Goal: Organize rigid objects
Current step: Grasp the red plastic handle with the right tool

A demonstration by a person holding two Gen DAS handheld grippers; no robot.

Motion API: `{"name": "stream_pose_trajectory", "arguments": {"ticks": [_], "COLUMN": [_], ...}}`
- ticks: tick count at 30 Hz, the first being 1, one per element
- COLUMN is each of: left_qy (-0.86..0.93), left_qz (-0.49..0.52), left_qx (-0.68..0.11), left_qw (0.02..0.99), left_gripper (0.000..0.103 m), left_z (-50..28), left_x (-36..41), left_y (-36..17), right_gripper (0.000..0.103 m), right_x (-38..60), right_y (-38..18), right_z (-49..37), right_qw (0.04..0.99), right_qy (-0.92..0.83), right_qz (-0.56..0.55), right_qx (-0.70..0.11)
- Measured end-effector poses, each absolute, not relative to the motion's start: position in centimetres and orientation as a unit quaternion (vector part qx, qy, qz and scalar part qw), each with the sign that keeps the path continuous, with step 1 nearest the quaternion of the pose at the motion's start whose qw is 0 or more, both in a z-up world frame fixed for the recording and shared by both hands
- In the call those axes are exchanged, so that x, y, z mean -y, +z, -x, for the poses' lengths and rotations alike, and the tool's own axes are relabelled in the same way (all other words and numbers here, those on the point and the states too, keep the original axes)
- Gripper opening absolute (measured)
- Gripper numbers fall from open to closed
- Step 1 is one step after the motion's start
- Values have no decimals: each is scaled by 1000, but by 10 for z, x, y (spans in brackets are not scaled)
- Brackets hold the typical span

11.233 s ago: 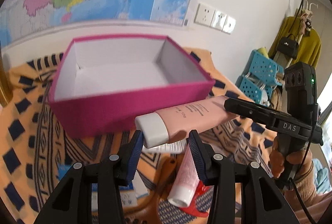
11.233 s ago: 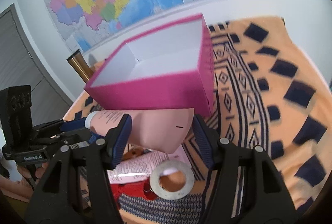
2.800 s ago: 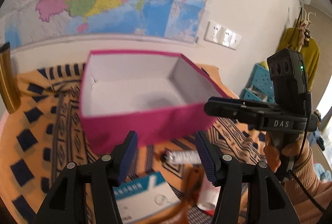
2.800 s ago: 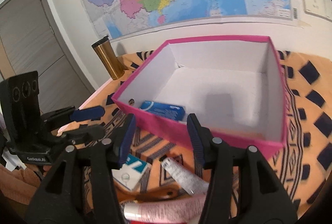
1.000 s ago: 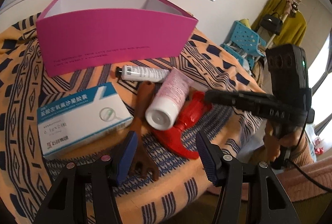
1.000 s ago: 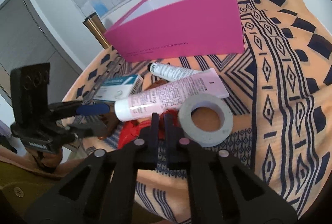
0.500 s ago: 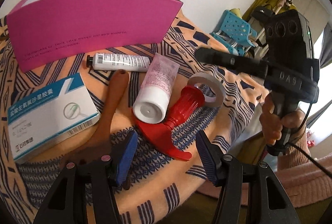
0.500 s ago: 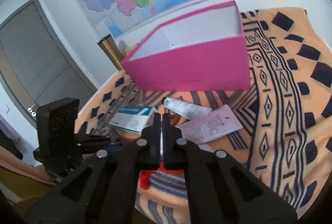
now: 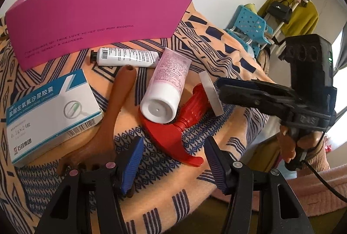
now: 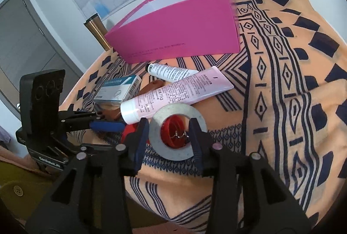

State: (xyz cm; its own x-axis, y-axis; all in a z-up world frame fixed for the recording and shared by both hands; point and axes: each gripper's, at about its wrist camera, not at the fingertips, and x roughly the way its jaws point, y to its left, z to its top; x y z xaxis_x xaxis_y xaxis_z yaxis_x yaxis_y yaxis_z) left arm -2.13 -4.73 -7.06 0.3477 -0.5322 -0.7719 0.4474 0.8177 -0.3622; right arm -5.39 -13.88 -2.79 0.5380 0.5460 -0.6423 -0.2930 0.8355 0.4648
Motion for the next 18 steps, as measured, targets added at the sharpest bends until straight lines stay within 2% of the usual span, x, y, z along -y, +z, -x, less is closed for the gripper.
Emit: {"name": "stream_pose_trajectory", "arguments": {"ticks": [2, 7, 11, 14, 18], "left_qy": [-298, -297, -298, -297, -297], "left_qz": [43, 41, 41, 41, 41], "left_qx": [-486, -487, -487, -487, -487], "left_qw": [820, 820, 820, 820, 820], "left_gripper": [59, 59, 59, 59, 59], "left_z": [21, 20, 19, 19, 18], "left_x": [48, 49, 49, 49, 49], "left_y": [-71, -71, -71, -71, -71], "right_gripper": [54, 56, 27, 19, 18], "right_x": [135, 113, 124, 135, 143], "right_y": [-24, -32, -29, -19, -13], "right_z": [58, 60, 59, 60, 57], "right_qw": [867, 873, 879, 889, 900], "right_qy": [246, 233, 219, 206, 182], "right_qz": [-143, -85, -94, -95, -86], "right_qx": [-409, -421, -412, -397, -386]}}
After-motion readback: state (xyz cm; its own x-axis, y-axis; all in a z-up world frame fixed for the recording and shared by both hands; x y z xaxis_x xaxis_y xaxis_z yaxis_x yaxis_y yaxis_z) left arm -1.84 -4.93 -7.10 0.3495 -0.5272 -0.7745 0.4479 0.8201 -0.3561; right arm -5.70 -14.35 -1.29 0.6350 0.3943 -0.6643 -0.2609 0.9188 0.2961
